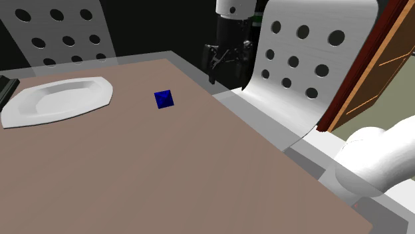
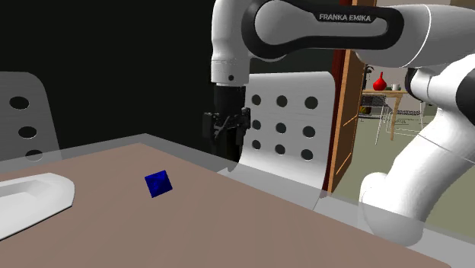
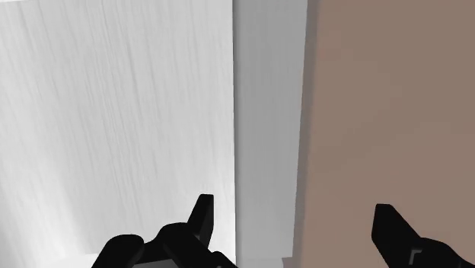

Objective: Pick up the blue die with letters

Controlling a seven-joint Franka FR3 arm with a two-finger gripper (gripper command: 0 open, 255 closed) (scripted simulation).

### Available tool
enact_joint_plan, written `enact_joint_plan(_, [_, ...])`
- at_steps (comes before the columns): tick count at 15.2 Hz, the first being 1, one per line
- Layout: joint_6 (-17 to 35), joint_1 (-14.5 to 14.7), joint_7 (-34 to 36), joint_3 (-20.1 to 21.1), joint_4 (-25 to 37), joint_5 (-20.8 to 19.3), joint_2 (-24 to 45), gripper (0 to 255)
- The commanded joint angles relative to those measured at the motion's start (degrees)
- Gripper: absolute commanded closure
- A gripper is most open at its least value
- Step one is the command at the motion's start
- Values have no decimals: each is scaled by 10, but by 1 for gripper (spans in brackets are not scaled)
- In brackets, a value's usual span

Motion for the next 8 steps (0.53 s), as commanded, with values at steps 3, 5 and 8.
enact_joint_plan(3, [-12,3,72,53,77,-7,73,0])
enact_joint_plan(5, [-20,5,109,79,123,-19,116,0])
enact_joint_plan(8, [-38,14,168,118,199,-46,189,0])
